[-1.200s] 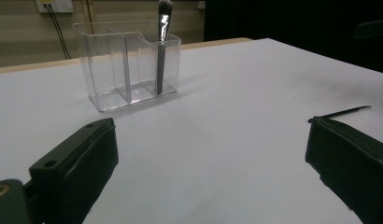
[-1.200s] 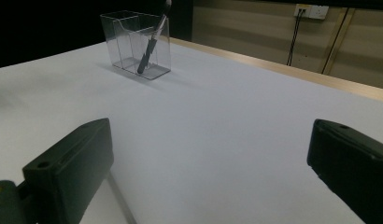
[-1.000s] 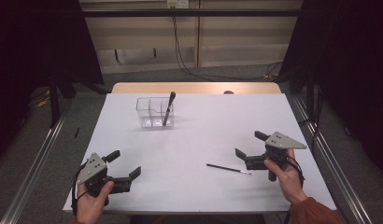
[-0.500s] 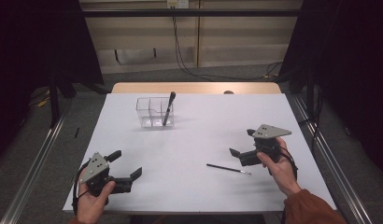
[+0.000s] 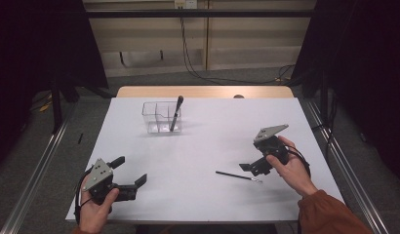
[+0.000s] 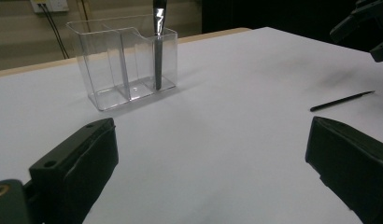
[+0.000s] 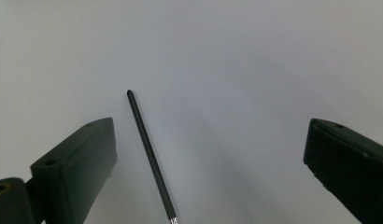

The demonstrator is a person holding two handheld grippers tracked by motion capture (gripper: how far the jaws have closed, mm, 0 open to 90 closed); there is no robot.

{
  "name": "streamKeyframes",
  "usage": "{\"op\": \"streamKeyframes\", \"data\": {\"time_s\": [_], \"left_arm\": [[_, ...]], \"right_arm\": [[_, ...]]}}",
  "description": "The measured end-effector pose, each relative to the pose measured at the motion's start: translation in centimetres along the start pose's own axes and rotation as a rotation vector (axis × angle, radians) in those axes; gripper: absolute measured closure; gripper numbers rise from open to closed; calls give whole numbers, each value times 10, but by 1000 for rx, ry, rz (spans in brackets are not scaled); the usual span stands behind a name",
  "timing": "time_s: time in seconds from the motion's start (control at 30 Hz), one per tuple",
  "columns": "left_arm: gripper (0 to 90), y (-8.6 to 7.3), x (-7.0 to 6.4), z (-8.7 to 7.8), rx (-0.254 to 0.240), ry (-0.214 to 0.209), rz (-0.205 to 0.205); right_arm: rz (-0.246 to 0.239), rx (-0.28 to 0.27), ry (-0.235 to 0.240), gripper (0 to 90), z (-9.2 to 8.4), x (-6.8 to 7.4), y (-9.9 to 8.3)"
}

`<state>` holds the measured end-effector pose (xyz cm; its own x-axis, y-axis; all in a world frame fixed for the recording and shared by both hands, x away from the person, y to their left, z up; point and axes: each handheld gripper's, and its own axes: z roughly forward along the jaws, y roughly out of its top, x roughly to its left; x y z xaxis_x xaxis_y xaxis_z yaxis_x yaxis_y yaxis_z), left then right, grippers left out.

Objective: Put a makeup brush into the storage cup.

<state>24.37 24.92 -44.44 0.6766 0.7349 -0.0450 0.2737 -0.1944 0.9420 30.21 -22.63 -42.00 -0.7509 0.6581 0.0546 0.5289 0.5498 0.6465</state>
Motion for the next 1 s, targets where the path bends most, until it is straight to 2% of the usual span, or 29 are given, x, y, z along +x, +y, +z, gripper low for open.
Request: {"op": "streamKeyframes", "data": {"time_s": [0.13,0.27,0.33,0.4,0.5,0.57,0.6,0.63,0.7,0.83,1.0], "left_arm": [[25,0,0,-1,1,3,0],[23,0,1,0,6,8,4],[23,-1,2,1,7,3,2],[23,-1,2,2,15,3,0],[23,-1,2,2,20,0,6],[23,-1,1,2,20,-2,8],[23,-1,2,2,19,-2,7],[23,-1,2,2,19,-1,5],[23,-2,2,2,24,-4,2],[23,-1,3,2,23,-2,4],[23,-2,3,2,17,-1,-3]], "right_arm": [[-31,74,44,25,3,0,3],[-11,144,89,54,5,0,3],[-29,184,91,62,7,1,3],[-49,197,91,62,8,2,3],[-78,215,143,54,10,3,3],[-84,245,147,57,12,4,4],[-91,264,138,55,14,4,4],[-88,282,117,44,16,5,4],[-73,307,104,44,19,5,5],[-72,345,122,82,23,5,6],[-99,391,148,222,28,7,6]]}}
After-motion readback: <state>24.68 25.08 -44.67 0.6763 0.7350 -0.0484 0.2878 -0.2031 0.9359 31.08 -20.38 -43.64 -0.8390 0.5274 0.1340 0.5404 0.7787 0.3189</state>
